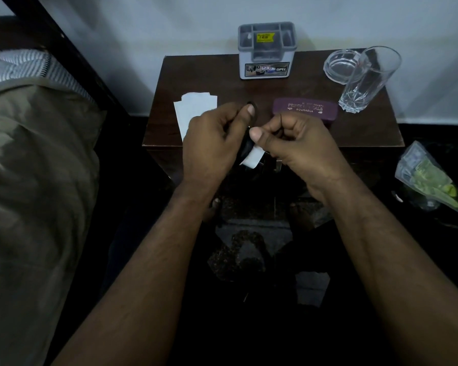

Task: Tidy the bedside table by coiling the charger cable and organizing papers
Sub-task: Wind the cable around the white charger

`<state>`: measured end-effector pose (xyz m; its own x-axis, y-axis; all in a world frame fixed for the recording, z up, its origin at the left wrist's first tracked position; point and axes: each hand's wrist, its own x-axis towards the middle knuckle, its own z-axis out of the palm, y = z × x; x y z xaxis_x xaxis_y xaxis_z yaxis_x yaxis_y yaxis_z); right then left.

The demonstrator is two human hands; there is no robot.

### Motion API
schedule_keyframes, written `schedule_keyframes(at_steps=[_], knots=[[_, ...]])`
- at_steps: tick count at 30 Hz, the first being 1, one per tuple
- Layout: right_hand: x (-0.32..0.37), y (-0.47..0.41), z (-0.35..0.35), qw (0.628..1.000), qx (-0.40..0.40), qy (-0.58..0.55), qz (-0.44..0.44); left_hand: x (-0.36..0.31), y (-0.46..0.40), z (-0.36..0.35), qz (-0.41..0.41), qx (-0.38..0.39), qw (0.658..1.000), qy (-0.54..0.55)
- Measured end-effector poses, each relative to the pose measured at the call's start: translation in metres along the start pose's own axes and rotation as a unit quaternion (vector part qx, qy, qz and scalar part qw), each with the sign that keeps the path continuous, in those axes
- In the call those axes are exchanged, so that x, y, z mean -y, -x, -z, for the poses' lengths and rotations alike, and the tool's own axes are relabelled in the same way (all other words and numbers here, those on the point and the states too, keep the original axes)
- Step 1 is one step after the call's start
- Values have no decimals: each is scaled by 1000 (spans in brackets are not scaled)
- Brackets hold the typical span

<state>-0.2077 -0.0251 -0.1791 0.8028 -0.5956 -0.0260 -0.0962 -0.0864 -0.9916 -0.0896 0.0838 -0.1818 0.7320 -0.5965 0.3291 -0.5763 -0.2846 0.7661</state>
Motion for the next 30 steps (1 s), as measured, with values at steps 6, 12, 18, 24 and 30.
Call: schedule_keyframes(at_steps=[6,12,18,24,30], knots=[[-3,-1,3,999,-16,22,19,-1,3,-1,5,28,999,-18],[-2,-4,6,996,-18,58,59,4,4,-2,8,109,993,45],[2,3,1,966,-7,211,152,-1,8,-9,1,74,995,72],[3,9,-10,911,-27,366,190,0,7,-10,20,99,994,41],[10,8,-9,910,-44,361,201,4,5,-9,11,113,993,31]])
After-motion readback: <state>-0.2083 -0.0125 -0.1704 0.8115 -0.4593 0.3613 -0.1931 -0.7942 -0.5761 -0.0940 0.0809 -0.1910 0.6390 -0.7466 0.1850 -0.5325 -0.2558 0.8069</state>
